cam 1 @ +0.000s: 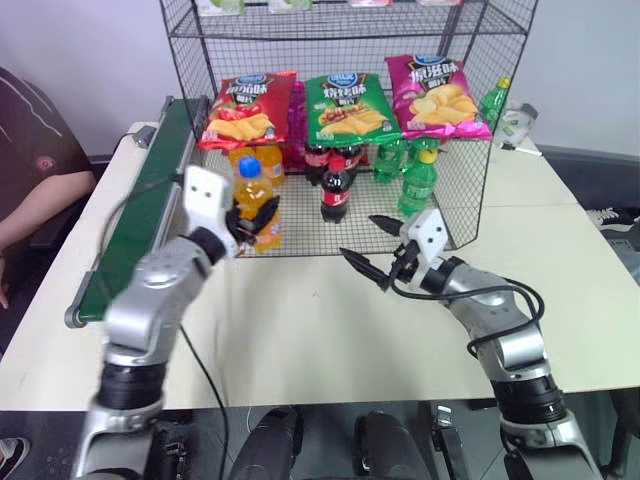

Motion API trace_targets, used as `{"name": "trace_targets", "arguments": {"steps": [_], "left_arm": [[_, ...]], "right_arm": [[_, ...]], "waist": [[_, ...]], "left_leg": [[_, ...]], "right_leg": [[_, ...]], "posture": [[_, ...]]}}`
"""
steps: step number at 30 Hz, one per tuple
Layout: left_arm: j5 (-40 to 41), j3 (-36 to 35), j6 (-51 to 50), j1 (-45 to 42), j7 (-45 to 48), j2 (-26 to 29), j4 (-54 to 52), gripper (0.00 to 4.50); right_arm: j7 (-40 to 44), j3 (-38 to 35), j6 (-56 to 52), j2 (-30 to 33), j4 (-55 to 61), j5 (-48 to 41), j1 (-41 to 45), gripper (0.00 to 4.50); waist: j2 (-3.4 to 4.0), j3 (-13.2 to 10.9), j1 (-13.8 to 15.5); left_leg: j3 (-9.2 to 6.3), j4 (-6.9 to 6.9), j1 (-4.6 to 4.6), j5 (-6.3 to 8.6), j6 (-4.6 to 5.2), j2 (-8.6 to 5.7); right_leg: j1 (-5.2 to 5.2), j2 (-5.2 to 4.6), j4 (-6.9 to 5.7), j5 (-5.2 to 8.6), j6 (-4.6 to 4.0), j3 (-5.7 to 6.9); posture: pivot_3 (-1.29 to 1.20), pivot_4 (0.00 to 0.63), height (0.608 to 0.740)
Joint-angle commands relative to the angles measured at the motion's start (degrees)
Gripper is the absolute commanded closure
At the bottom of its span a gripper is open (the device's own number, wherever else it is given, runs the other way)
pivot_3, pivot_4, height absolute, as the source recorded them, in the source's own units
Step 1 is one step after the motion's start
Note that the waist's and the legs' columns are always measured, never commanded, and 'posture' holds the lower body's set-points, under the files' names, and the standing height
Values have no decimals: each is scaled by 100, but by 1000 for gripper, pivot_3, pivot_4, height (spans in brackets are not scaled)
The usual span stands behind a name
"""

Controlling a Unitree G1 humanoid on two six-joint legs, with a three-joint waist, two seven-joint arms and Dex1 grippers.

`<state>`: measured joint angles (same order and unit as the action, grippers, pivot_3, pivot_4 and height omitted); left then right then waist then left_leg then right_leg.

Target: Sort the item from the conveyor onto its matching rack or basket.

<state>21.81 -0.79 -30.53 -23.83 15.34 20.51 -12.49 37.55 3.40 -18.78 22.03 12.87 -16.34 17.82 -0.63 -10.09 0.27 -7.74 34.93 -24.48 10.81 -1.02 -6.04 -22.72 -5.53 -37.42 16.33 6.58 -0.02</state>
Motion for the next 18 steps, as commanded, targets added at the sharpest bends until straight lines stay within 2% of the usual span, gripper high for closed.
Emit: {"name": "trace_targets", "arguments": {"steps": [1, 6, 18], "left_arm": [[-709, 68, 1095, -444, -270, -259, 814, 2038], [-1097, -40, 2402, -1098, -543, -865, 2651, 2038], [-1467, -371, 4124, -2297, -984, -1307, 5761, 2038]], "right_arm": [[-39, -110, -21, 59, 353, -85, -48, 0], [-108, -156, -32, 118, 437, -58, -122, 0], [-237, -177, -109, 162, 608, -92, -183, 0]], "waist": [[-1, 0, 12], [-3, -1, 57], [-4, -2, 33]], "left_leg": [[0, -1, -1, 0, 0, 0], [-1, 6, -4, 0, 0, -4], [0, 12, -5, -1, 1, -10]], "right_leg": [[-2, 0, 0, 0, 0, 0], [0, -1, 0, 0, 1, 2], [0, 3, -5, -1, 5, 7]], "posture": [[0, 150, 740], [0, 150, 740], [0, 150, 740]]}}
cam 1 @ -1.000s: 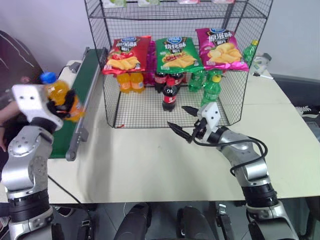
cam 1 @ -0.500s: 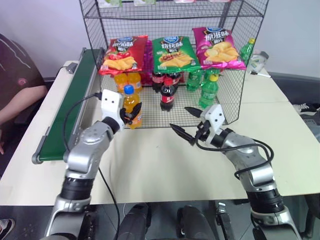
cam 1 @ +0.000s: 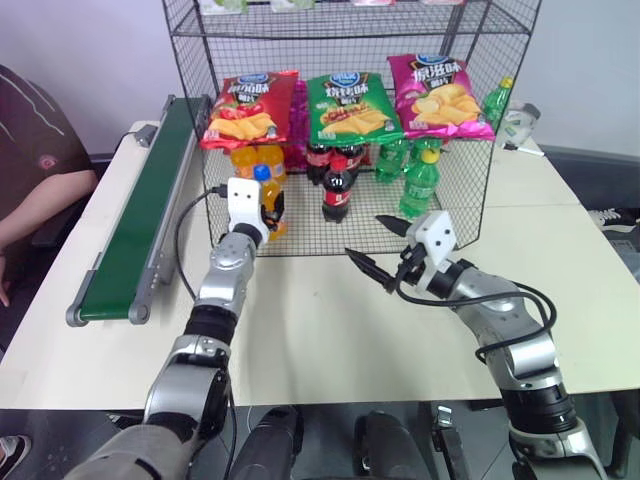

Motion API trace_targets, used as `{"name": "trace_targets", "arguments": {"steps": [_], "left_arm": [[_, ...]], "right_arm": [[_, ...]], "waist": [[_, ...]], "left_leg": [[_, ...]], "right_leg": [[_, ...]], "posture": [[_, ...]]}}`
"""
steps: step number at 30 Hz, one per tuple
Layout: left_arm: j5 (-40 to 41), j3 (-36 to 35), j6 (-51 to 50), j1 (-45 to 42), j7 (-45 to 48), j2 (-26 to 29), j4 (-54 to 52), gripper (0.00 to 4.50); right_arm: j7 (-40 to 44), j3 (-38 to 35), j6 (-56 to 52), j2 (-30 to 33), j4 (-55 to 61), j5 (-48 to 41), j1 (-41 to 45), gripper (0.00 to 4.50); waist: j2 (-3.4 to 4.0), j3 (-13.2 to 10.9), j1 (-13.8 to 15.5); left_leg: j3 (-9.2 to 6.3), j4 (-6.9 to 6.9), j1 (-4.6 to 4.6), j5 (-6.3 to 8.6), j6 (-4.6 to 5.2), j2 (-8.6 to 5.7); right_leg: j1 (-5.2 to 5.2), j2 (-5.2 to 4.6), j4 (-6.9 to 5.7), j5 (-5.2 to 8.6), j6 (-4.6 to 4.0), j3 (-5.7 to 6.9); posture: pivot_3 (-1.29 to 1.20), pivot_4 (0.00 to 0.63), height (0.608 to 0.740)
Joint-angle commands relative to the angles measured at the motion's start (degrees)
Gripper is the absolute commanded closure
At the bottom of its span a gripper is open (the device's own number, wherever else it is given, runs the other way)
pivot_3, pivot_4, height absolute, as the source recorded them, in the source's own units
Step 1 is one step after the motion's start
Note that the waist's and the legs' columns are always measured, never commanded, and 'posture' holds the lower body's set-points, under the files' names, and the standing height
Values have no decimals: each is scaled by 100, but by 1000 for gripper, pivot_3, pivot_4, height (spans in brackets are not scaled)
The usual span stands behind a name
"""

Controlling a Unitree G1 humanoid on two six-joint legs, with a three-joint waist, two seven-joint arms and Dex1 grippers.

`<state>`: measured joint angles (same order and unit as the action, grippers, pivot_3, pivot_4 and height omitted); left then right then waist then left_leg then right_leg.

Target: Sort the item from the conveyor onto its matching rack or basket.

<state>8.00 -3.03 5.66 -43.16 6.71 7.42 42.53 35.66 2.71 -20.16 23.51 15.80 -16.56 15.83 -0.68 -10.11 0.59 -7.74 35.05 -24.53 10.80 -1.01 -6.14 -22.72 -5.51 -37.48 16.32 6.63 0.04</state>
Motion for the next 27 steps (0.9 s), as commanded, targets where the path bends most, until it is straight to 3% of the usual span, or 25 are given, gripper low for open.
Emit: {"name": "trace_targets", "arguments": {"steps": [1, 9, 10, 12, 19, 27], "left_arm": [[-104, -162, 594, -405, -133, 0, 371, 2038], [96, -305, 920, -518, 256, -51, 913, 2038], [76, -319, 941, -510, 234, -48, 912, 1002], [2, -335, 977, -505, 156, -36, 917, 75], [12, -331, 871, -163, 338, 74, 277, 15], [111, -302, 202, 723, 564, 249, -1579, 15]], "right_arm": [[-54, -107, 26, 14, 319, -70, 16, 0], [-78, -74, 18, 5, 310, -66, 53, 0], [-78, -68, 15, 0, 311, -67, 56, 0], [-78, -60, 10, -4, 312, -68, 61, 0], [-100, -40, -28, -19, 370, -78, 12, 0], [-99, -55, -79, 11, 453, -104, -71, 0]], "waist": [[0, 0, 0], [0, 0, -1], [0, 0, -1], [-1, 0, -1], [-1, 0, -22], [0, 1, -31]], "left_leg": [[0, 0, 0, 0, 0, 0], [0, 1, 0, 0, 0, 0], [0, 2, 0, 0, 0, 0], [0, 3, 1, 0, 0, 0], [0, 4, 2, 0, 0, 0], [-1, 4, 2, 0, 0, 0]], "right_leg": [[1, 0, 0, 0, 0, 0], [0, 1, -5, 0, 0, 1], [0, 1, -6, 0, 0, 1], [0, 1, -7, 0, 1, 1], [1, 2, -8, 0, 1, 0], [0, 2, -10, 0, 0, -1]], "posture": [[0, 150, 740], [0, 150, 740], [0, 150, 740], [0, 150, 740], [0, 150, 740], [0, 150, 740]]}}
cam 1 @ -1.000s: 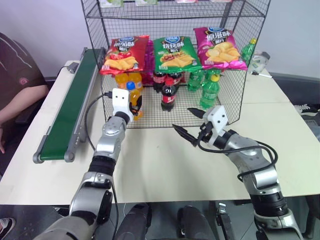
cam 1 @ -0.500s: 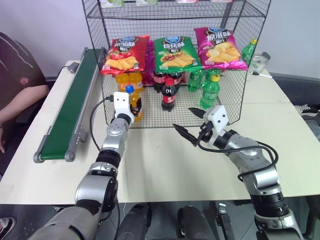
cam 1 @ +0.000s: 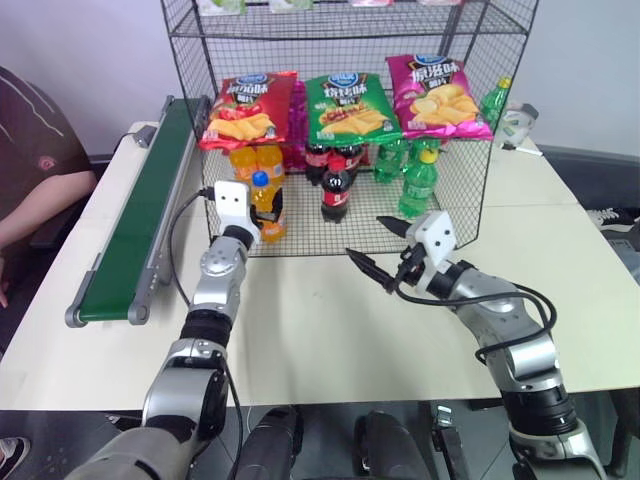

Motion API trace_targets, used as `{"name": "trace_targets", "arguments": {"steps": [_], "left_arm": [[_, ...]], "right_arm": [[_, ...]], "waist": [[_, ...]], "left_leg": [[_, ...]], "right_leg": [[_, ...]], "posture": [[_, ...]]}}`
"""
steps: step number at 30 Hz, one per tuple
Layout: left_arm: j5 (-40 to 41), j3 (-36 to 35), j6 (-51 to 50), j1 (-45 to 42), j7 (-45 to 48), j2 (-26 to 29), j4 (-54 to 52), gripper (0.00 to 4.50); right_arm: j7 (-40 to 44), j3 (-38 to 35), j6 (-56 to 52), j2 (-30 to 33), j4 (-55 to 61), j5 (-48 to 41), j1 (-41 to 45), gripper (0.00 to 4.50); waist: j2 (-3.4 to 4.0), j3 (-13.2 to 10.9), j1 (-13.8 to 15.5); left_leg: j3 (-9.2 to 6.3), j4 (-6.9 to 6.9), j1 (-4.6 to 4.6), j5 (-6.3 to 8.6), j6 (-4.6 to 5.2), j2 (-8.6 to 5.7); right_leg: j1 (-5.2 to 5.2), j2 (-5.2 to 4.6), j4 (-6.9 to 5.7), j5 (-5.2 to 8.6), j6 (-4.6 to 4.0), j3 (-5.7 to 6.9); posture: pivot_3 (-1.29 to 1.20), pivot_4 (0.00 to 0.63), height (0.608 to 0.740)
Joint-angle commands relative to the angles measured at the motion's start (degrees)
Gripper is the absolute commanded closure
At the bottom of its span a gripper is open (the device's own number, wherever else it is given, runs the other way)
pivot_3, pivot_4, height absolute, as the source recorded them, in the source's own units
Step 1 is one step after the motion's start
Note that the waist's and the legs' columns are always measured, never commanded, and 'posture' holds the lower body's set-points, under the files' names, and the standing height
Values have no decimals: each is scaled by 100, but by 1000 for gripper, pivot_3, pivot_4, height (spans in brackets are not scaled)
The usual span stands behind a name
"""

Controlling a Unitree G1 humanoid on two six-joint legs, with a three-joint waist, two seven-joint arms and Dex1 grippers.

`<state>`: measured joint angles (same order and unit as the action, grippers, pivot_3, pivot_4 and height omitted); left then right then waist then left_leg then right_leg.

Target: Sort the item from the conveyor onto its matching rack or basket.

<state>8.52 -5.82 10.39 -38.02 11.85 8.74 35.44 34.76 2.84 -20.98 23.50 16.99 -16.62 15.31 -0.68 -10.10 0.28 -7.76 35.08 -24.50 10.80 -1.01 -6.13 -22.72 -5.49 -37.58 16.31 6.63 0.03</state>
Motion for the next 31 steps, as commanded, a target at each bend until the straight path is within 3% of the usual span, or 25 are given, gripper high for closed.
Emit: {"name": "trace_targets", "arguments": {"steps": [1, 6, 12, 18, 31], "left_arm": [[80, -22, -452, 368, 80, 165, -1193, 15], [136, 84, -1371, 1191, 451, 645, -2929, 15], [1261, -514, -3043, 2255, 1507, 1883, -4699, 15], [1782, -1058, -3704, 2917, 2067, 2644, -4974, 15], [1853, -1046, -3799, 3265, 2332, 2745, -5217, 15]], "right_arm": [[-8, -71, -3, 15, 344, -101, -27, 0], [17, -114, -32, 68, 396, -130, -61, 0], [197, -311, -41, 330, 252, -192, -3, 0], [653, -512, -188, 779, 64, -398, -3, 0], [717, -663, -246, 1004, -4, -469, -125, 0]], "waist": [[0, 0, 0], [2, 1, -17], [6, 2, -68], [8, 2, -73], [7, 2, -74]], "left_leg": [[0, 0, 0, 0, 0, 0], [0, -1, 1, 0, 0, 2], [-1, -4, 2, 1, 0, 5], [-2, -8, 4, 2, 1, 6], [-3, -10, 3, 3, 1, 7]], "right_leg": [[0, 0, 0, 0, 0, 0], [-1, 0, -1, 0, -1, -2], [0, -5, 0, 2, -3, -4], [1, -10, 3, 4, -7, -4], [1, -14, 5, 12, -22, -10]], "posture": [[0, 150, 740], [0, 150, 740], [0, 150, 740], [0, 150, 740], [0, 150, 740]]}}
